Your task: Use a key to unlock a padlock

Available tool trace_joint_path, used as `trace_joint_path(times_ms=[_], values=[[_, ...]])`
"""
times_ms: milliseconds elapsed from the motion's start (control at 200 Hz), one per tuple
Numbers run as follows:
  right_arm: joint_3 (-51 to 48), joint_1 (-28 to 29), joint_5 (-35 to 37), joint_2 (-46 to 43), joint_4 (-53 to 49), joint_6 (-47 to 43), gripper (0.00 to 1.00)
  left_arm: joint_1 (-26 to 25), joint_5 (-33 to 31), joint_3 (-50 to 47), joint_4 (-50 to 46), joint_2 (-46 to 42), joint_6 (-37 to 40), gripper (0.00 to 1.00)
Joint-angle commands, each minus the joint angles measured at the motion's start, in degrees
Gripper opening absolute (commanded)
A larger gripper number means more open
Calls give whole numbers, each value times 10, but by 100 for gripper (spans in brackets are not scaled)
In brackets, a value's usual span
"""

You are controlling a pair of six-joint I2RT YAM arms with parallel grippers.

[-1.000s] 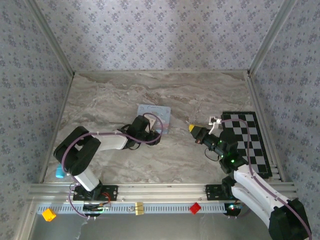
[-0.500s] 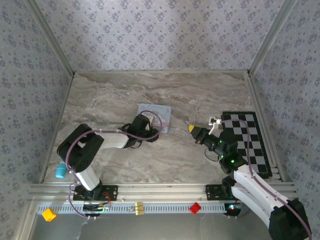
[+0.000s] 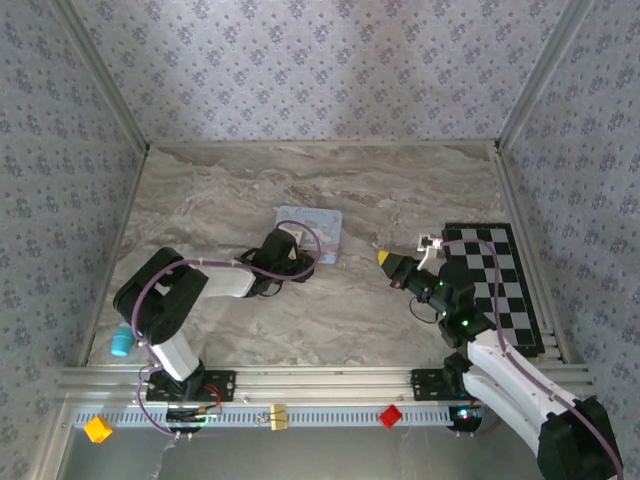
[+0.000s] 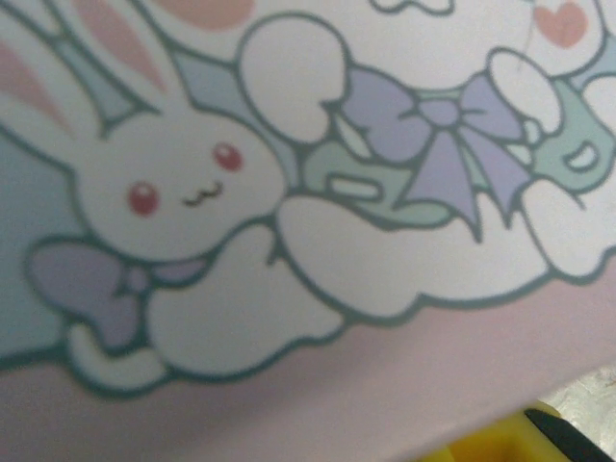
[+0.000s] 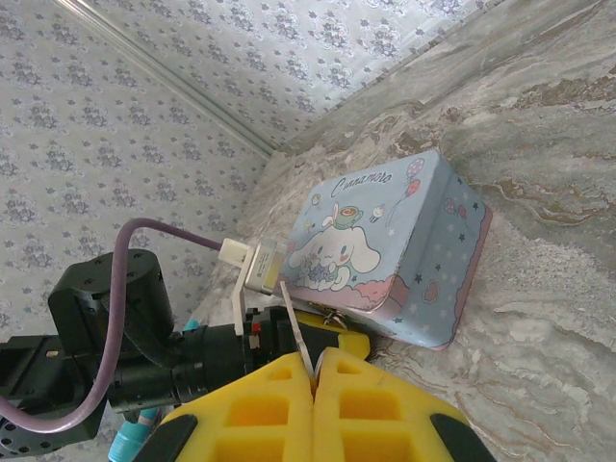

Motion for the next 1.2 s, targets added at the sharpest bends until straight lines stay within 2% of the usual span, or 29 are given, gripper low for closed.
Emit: trace_joint_path(times_ms=[0, 205, 455, 755, 929, 1194], values=[[-7, 5, 11, -5, 13, 2, 0, 9, -25, -15, 4, -9, -9, 37], [-7, 7, 14, -6, 14, 3, 0, 11, -18, -9, 11, -1, -12, 40], [-8, 8, 14, -8, 9, 2, 0, 12, -24, -14, 9, -12, -11, 35], [-8, 8, 18, -9, 9, 1, 0, 11, -56, -15, -40, -48, -2, 34], [-9, 8, 17, -9, 7, 3, 0, 11, -60, -6, -56, -43, 0, 35], [-8, 9, 18, -11, 5, 3, 0, 8, -96, 31, -134, -28, 13, 35]])
